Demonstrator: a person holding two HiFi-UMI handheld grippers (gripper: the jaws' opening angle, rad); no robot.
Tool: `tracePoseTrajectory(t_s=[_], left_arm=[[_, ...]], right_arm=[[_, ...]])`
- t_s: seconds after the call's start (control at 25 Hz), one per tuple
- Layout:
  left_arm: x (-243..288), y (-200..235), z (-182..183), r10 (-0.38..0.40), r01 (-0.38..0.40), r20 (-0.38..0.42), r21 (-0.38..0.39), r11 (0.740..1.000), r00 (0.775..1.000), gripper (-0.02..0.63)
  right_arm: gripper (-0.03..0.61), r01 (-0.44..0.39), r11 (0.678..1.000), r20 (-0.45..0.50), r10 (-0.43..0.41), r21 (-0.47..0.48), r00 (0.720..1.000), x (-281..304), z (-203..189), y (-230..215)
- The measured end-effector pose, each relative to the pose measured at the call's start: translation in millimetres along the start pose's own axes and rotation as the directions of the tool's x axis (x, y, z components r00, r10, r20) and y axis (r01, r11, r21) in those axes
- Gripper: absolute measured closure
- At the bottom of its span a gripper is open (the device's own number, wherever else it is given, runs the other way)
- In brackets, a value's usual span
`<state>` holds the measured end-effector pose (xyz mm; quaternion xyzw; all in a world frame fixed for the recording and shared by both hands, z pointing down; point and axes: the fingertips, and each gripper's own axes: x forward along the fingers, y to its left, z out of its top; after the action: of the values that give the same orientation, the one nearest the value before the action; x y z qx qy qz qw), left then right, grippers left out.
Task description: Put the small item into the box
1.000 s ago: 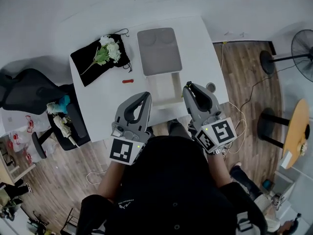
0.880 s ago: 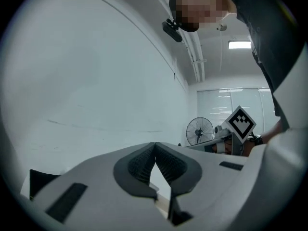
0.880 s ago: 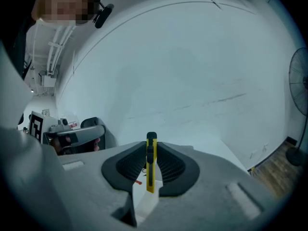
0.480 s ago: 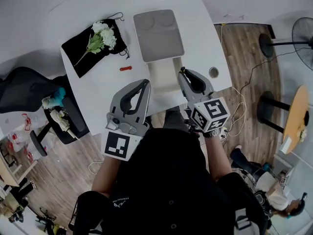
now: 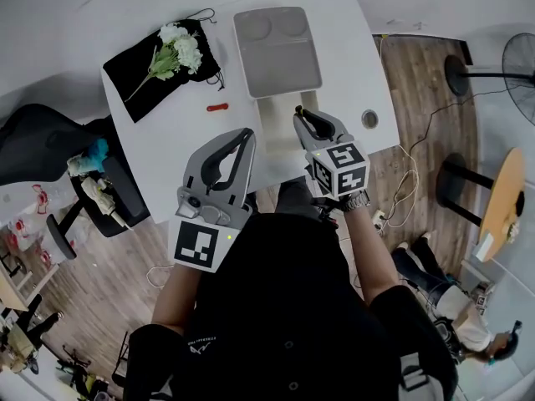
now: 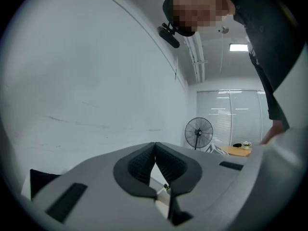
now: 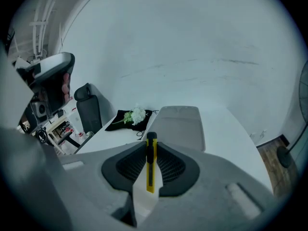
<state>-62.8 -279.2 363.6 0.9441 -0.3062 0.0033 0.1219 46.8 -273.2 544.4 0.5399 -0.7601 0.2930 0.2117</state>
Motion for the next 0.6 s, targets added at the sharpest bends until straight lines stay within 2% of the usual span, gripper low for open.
tracePoseTrajectory(t_s=[0.32,0.6], left_arm=[[-9.6,11.0,-2.0,0.031,-0.031,-0.005,0.001,1.000,1.000,0.609],[-11.2,16.6,-6.6,0.040,-0.040,-0.008,-0.007,0.999,0.999,0.609]], right_arm=[[0.508,-0.016,1.000,-0.183,0.012,-0.018,0.983,43.5,-41.0,-4.2],[0.508,-0.007,1.000,-0.258,-0.001,-0.031,0.966,67.0,-61.9,-9.7]])
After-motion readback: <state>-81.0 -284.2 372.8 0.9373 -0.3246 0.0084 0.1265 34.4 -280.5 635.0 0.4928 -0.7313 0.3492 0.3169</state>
